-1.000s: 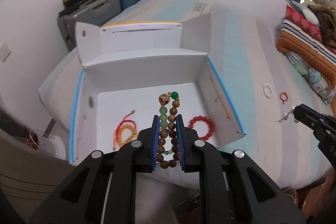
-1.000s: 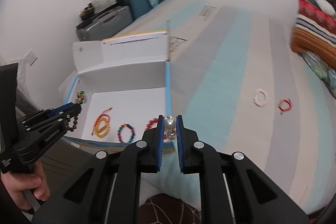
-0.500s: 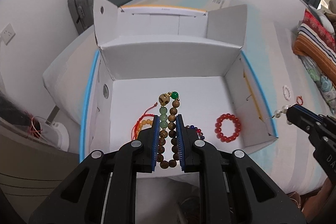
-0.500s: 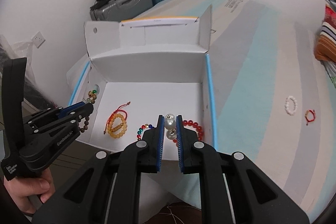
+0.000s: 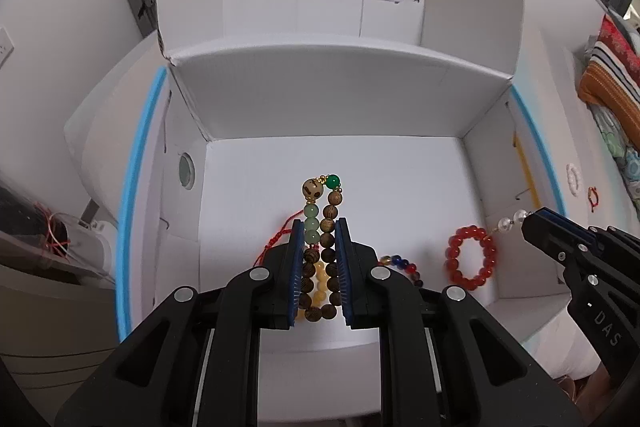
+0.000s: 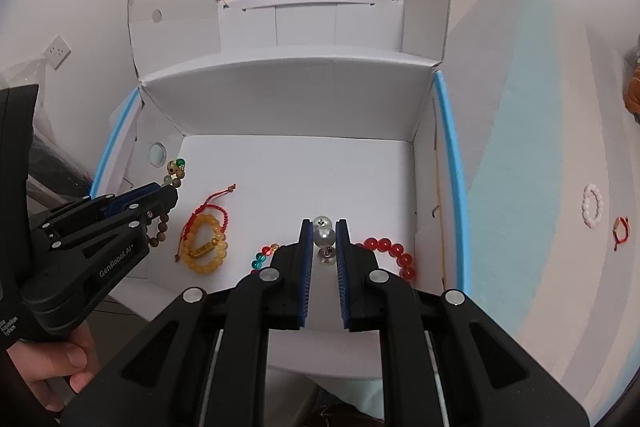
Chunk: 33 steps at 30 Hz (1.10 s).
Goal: Organize jewelry
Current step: 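Open both tools to drop the bracelets into the box, then move both tools back over the pink bead and red cord bracelets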
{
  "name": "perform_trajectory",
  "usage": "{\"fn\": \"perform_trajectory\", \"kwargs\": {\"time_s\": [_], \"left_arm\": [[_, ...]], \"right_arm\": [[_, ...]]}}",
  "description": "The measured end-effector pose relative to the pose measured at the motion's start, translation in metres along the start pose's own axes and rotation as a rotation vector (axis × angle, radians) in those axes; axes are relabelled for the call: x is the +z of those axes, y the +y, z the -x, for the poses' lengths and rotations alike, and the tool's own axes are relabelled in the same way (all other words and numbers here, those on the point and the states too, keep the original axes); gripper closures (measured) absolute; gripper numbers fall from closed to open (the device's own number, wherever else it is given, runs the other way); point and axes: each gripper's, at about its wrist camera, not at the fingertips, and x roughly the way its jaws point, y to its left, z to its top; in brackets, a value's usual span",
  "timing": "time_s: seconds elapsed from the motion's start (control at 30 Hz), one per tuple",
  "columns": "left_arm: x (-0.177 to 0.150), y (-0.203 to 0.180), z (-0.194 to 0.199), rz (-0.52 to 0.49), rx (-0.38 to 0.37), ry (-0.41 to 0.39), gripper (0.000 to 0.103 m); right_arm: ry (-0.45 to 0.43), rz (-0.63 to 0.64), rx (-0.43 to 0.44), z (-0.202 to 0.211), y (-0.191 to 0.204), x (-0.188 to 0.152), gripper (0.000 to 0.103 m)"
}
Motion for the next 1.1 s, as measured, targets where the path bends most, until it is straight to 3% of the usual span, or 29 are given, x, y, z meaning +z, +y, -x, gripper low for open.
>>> {"fn": "perform_trajectory", "kwargs": {"time_s": [0.4, 0.57, 0.6, 0.63, 0.73, 0.87, 0.93, 1.1], "left_arm": [[0.0, 0.008, -0.032, -0.001, 0.02, 0.04, 0.087], [0.0, 0.01, -0.032, 0.008, 0.02, 0.034, 0.084], [-0.001, 0.009, -0.032, 0.009, 0.02, 0.036, 0.08], [-0.002, 0.009, -0.031, 0.011, 0.024, 0.037, 0.07], [-0.001, 0.01, -0.024, 0.024, 0.034, 0.012, 0.057], [0.0, 0.006, -0.007, 0.025, 0.047, -0.031, 0.034], [0.0, 0.004, 0.001, 0.026, 0.051, -0.054, 0.029], [0.001, -0.012, 0.021, 0.007, 0.051, -0.107, 0.016]], "right_arm": [[0.07, 0.003, 0.007, -0.043, -0.003, 0.005, 0.092], [0.074, 0.002, -0.011, -0.047, -0.004, 0.006, 0.088], [0.071, -0.002, -0.01, -0.046, -0.004, 0.006, 0.077], [0.065, -0.003, -0.009, -0.045, -0.004, 0.006, 0.066], [0.023, -0.001, -0.014, -0.032, -0.005, 0.005, 0.046], [-0.029, -0.02, -0.021, -0.01, -0.013, 0.004, 0.03], [-0.05, -0.032, -0.034, 0.0, -0.02, 0.002, 0.02], [-0.098, -0.068, -0.062, 0.026, -0.043, -0.003, 0.012]]}}
